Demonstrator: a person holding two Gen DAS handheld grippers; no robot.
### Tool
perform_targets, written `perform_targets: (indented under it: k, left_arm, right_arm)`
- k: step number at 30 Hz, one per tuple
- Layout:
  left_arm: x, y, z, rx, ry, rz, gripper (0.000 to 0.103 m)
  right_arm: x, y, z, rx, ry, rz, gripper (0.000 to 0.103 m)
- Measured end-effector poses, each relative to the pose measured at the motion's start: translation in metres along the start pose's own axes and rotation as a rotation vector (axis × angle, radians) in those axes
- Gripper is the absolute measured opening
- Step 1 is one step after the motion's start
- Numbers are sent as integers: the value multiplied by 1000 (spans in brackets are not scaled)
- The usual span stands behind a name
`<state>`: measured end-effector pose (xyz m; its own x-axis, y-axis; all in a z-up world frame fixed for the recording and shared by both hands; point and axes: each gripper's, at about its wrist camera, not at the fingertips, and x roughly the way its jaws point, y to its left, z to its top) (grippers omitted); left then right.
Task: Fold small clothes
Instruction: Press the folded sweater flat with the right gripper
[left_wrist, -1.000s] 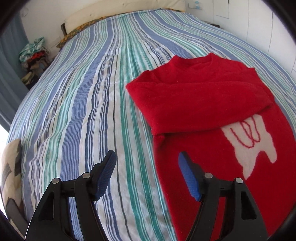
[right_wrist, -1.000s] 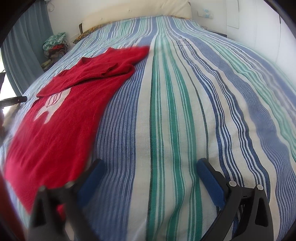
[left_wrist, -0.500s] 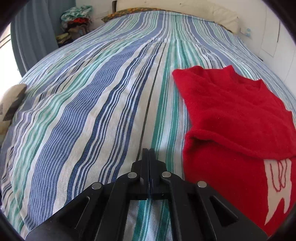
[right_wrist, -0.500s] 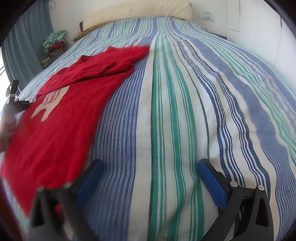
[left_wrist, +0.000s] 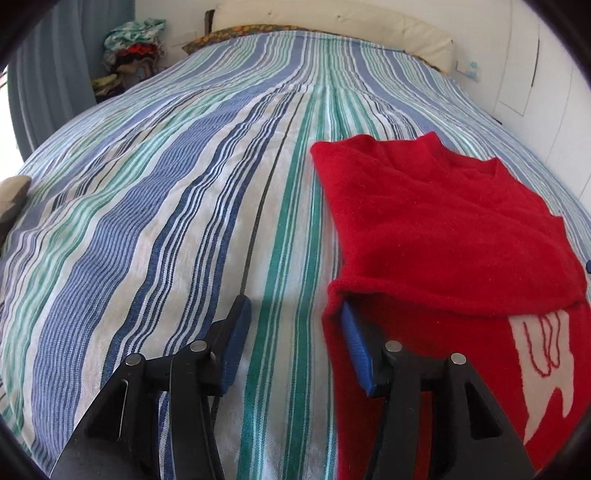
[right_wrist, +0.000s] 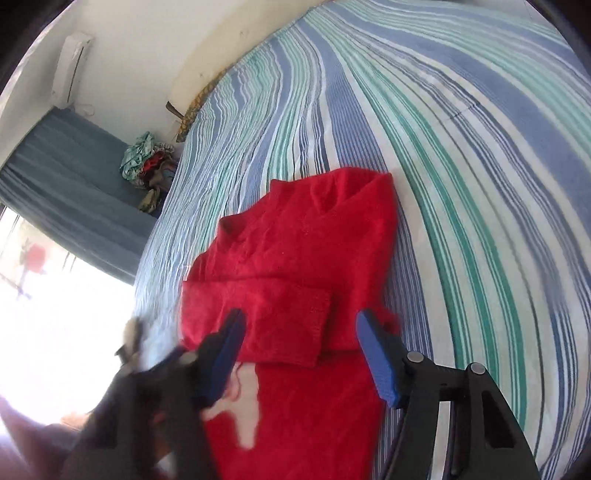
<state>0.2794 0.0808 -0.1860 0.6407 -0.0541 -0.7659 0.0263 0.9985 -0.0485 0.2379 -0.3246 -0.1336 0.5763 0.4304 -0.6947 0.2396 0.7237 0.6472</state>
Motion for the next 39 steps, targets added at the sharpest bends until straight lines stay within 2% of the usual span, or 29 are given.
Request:
perform_targets:
  k: [2,3,6,7,8,9,11,15,18,20,22,24,26,27,29,31,33,35,39]
  left_arm:
    - [-1,-1,-2,8,-8,2,53]
    - [0,-1,-3,8,-12,0,53]
    - [1,0,-4,4,-16,-7,53]
    - [0,0,-4,2,-17,-9,53]
    - [0,0,-4,1,-18,-10,53]
    - [0,0,-4,1,-20,-9,53]
    - [0,-1,-5,5,-24,-3,53]
    - [0,-5,-6,23,-30,18,53]
    - [0,-5,-6,24,-29,19,53]
    - [0,-5,-6,23,-29,18,53]
    - [1,-5,-6,24,-30,18,53]
    - [1,-5,-7,24,-31,19,53]
    - [1,-5,-7,24,-30,18,53]
    - [1,-5,-6,24,-28,18,53]
    - [1,-5,-6,20,-22,15,54]
    - [-1,-1,-4,10,-14,13,58]
    - [-7,5,-3,-3,6,29,69]
    - [-22,12,-4,-18,22,32,70]
    - [-76,14,-26,7,0,-46,70]
  right_arm:
    - [26,-6,9,63,73,2,57]
    - [39,-6,8,82,113,-30,56]
    - [61,-8,7,109,157,-44,55]
    - [66,-8,8,110,162,-38,45]
    - [70,-6,8,100,171,-35,20]
    - [72,-2,9,75,173,-58,9]
    - [65,15,16,-22,117,-108,5]
    - [47,40,22,-196,9,-146,5]
    - [66,27,19,-220,59,-229,9]
    - [69,16,16,-207,59,-255,18]
    - [49,14,11,-212,-13,-237,18]
    - [33,23,6,-238,-49,-194,21]
    - [29,37,-2,-307,-22,-103,20]
    - [33,42,-6,-336,3,-88,21]
    - [50,37,-15,-363,71,-146,22]
    - [74,16,-24,-335,166,-255,21]
    - [62,12,-31,-335,106,-244,20]
    - [40,18,-40,-361,65,-294,23]
    - [-7,41,-81,-514,69,-258,23]
